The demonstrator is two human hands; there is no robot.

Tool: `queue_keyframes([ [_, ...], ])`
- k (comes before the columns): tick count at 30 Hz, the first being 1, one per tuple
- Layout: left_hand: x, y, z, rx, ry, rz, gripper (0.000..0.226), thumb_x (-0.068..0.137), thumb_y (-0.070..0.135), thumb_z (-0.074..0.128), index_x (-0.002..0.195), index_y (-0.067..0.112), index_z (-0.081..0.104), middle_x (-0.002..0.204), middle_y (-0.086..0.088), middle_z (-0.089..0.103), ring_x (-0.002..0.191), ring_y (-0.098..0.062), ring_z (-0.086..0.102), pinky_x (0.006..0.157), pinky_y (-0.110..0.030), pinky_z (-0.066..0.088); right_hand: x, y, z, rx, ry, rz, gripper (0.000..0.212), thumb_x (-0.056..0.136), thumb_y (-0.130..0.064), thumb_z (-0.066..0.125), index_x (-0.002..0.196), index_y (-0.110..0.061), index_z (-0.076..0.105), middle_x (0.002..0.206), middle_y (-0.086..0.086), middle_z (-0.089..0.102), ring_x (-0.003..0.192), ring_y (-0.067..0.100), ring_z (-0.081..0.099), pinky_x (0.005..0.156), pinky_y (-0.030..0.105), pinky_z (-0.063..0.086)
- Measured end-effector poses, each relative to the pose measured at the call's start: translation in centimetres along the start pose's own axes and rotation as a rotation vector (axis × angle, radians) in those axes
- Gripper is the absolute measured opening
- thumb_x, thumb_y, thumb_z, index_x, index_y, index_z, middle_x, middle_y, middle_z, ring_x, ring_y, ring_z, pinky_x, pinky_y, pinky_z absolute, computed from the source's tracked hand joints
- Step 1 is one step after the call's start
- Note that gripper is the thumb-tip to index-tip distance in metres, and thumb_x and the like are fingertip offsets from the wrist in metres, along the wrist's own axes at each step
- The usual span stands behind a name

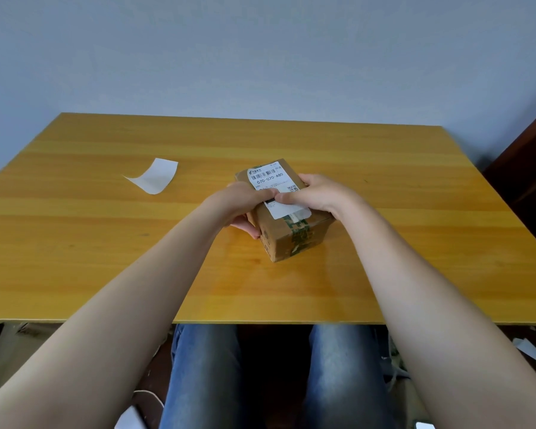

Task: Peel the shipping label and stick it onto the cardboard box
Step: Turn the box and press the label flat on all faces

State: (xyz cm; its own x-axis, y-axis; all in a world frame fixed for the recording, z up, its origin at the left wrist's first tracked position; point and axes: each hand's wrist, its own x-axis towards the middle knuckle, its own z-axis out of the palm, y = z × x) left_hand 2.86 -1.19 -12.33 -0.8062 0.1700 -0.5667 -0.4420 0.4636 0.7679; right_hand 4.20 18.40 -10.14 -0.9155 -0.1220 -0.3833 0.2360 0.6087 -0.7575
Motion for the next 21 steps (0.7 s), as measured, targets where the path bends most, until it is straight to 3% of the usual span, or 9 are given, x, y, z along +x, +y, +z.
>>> queue_keyframes([
  [6, -0.6, -0.3, -0.4, -0.016, -0.101, 0.083, 0.045, 0.099, 0.031, 0.074, 0.138, 0.015, 0.061, 0.128, -0.014, 0.071, 0.099, -0.039, 0.078, 0.083, -0.048, 0.066, -0.6, 0.0, -0.5, -0.002, -0.107, -0.018, 0.049, 0.081, -0.037, 0.089, 0.121, -0.038, 0.062, 0.106, -0.021, 0.070, 0.104, 0.005, 0.067, 0.085, 0.028, 0.050],
  [11, -0.9, -0.5, -0.7, -0.020, -0.117, 0.090, 0.041, 0.094, 0.024, 0.080, 0.131, 0.012, 0.066, 0.121, -0.016, 0.075, 0.100, -0.040, 0.078, 0.090, -0.049, 0.064, -1.1, -0.4, -0.7, -0.082, -0.144, -0.025, 0.052, 0.083, -0.028, 0.088, 0.120, -0.037, 0.053, 0.098, -0.024, 0.063, 0.088, -0.007, 0.057, 0.070, 0.016, 0.041],
  [16, -1.3, -0.6, -0.6, -0.035, -0.153, 0.070, 0.045, 0.090, 0.020, 0.083, 0.131, 0.008, 0.067, 0.120, -0.017, 0.076, 0.102, -0.039, 0.078, 0.092, -0.046, 0.063, -0.9, -0.7, -0.3, -0.239, -0.140, 0.032, 0.107, 0.061, -0.051, 0.098, 0.149, -0.028, 0.042, 0.128, -0.010, 0.064, 0.121, 0.016, 0.059, 0.103, 0.036, 0.046],
  [21, -2.1, -0.5, -0.7, -0.042, -0.203, 0.044, 0.046, 0.089, 0.015, 0.084, 0.130, 0.007, 0.068, 0.120, -0.014, 0.077, 0.104, -0.035, 0.078, 0.092, -0.043, 0.064, -1.2, -0.8, -0.2, -0.293, -0.150, 0.078, 0.128, 0.047, -0.061, 0.098, 0.153, -0.029, 0.032, 0.126, -0.007, 0.063, 0.115, 0.018, 0.061, 0.099, 0.041, 0.052],
])
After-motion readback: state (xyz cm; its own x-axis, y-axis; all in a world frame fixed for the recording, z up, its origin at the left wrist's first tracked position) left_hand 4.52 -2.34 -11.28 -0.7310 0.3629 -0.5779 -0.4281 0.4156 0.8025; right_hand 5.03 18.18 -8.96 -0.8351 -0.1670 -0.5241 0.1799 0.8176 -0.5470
